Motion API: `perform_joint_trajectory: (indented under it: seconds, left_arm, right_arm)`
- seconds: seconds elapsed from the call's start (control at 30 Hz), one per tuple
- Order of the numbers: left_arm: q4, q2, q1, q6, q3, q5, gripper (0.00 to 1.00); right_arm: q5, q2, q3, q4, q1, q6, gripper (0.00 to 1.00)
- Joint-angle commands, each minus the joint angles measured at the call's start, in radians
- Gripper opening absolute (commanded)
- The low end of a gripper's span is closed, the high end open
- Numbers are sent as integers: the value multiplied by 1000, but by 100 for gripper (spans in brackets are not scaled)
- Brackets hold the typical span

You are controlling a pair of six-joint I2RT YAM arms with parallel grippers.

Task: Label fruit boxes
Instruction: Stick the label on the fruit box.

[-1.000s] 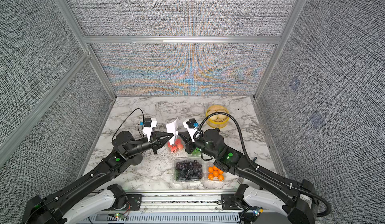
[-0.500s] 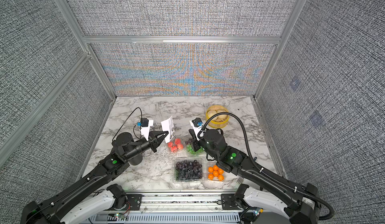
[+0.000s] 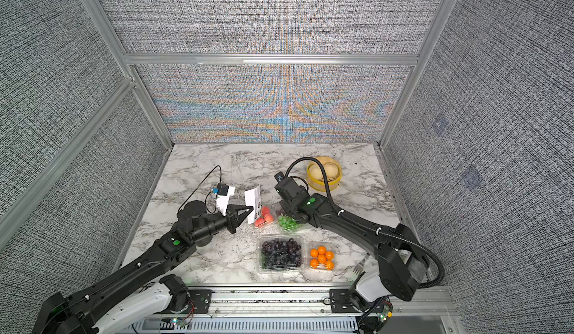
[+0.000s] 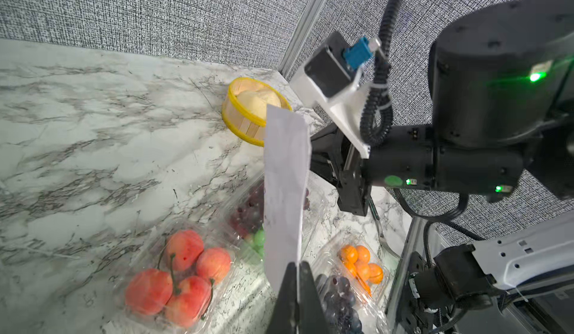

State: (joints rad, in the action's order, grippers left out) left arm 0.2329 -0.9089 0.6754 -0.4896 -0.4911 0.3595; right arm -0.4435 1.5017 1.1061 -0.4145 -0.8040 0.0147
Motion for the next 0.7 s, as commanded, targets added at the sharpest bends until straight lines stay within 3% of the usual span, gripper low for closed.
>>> perform_joint_trajectory:
  seconds: [0.0, 0.67]
  left_arm:
    - [14, -5, 0, -7, 10, 19, 0]
    - [23, -2, -1, 6, 22, 11, 0]
  right_arm:
    - [-26, 39, 23, -103, -3, 23, 0]
    - [-73, 105, 0, -182, -53, 33, 0]
